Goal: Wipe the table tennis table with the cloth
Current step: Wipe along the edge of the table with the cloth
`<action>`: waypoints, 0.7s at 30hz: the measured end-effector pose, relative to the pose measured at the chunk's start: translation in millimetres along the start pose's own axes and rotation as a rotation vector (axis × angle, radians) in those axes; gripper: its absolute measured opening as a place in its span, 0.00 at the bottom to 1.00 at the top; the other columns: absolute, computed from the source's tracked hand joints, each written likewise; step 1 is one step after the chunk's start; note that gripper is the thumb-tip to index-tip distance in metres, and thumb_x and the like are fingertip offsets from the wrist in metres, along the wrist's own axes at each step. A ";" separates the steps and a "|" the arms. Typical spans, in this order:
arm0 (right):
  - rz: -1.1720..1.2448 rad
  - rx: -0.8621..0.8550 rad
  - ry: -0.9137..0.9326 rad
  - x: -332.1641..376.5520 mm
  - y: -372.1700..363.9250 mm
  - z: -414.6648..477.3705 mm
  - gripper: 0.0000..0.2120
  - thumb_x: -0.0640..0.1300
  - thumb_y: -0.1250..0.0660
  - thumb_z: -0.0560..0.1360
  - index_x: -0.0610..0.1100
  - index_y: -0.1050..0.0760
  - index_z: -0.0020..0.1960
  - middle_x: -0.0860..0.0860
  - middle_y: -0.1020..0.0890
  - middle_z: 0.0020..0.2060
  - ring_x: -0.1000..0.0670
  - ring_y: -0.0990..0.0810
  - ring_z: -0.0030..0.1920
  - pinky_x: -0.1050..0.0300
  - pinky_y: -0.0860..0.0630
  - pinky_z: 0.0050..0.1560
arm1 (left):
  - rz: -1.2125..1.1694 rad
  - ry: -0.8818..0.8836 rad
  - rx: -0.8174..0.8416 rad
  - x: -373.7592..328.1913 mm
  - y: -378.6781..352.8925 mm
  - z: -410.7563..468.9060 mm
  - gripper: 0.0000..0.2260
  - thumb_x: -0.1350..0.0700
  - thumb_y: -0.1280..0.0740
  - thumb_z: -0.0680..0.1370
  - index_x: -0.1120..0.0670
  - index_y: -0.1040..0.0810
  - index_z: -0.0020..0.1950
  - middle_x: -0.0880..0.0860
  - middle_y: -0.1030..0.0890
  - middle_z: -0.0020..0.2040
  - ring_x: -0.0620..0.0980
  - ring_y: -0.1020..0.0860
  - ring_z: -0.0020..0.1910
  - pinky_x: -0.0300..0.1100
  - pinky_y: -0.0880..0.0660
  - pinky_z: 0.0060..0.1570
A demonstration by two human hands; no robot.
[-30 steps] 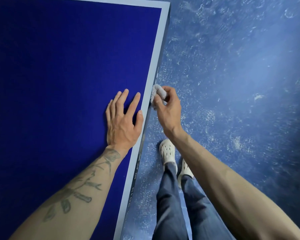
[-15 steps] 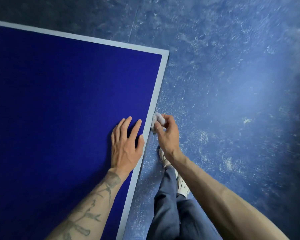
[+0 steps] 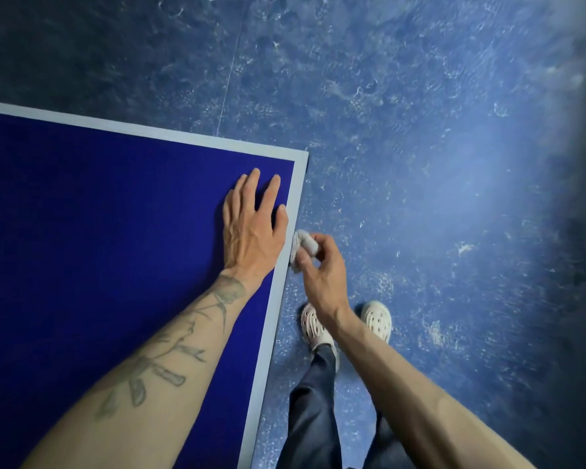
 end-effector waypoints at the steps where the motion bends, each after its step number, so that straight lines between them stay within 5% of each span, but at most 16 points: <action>1: 0.015 -0.015 0.025 14.9 -0.6 21.1 0.06 0.36 0.32 0.83 0.42 0.24 0.59 0.49 0.18 0.48 0.52 0.21 0.46 0.41 0.20 0.52 | 0.004 0.004 -0.008 -1.2 -0.4 7.2 0.23 0.50 0.39 0.84 0.53 0.29 0.79 0.61 0.33 0.80 0.64 0.34 0.78 0.59 0.36 0.75; 7: 0.037 -0.025 0.023 54.1 -0.6 97.8 0.07 0.36 0.33 0.83 0.42 0.27 0.60 0.47 0.20 0.48 0.50 0.22 0.44 0.45 0.20 0.50 | 0.027 0.094 -0.062 -1.1 -4.3 39.8 0.23 0.49 0.40 0.84 0.53 0.30 0.80 0.59 0.34 0.81 0.61 0.34 0.78 0.58 0.37 0.76; 12: 0.011 0.064 -0.047 23.0 3.2 61.9 0.06 0.35 0.33 0.83 0.41 0.26 0.59 0.53 0.20 0.48 0.60 0.22 0.42 0.62 0.22 0.46 | 0.051 0.142 -0.103 -3.0 -11.4 37.2 0.24 0.49 0.41 0.85 0.50 0.34 0.82 0.56 0.38 0.83 0.58 0.38 0.81 0.56 0.42 0.79; 18: 0.041 0.029 -0.035 53.8 3.4 124.0 0.07 0.33 0.35 0.84 0.42 0.27 0.58 0.51 0.21 0.44 0.58 0.23 0.38 0.59 0.22 0.43 | 0.061 0.157 -0.098 -1.3 -11.6 39.8 0.25 0.49 0.40 0.84 0.50 0.32 0.81 0.55 0.37 0.83 0.57 0.38 0.81 0.55 0.42 0.80; 21: -0.032 0.158 0.000 72.5 5.7 153.3 0.07 0.34 0.35 0.84 0.44 0.27 0.58 0.48 0.20 0.47 0.53 0.22 0.44 0.56 0.21 0.46 | 0.049 0.158 -0.098 -1.2 -10.7 39.1 0.24 0.50 0.39 0.84 0.51 0.31 0.81 0.56 0.37 0.83 0.56 0.39 0.82 0.57 0.41 0.80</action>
Point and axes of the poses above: each hand's wrist, its own z-axis towards the middle knuckle, its own y-axis out of the back of the hand, x = y × z, the point moved 7 cm from there along z, towards the middle knuckle
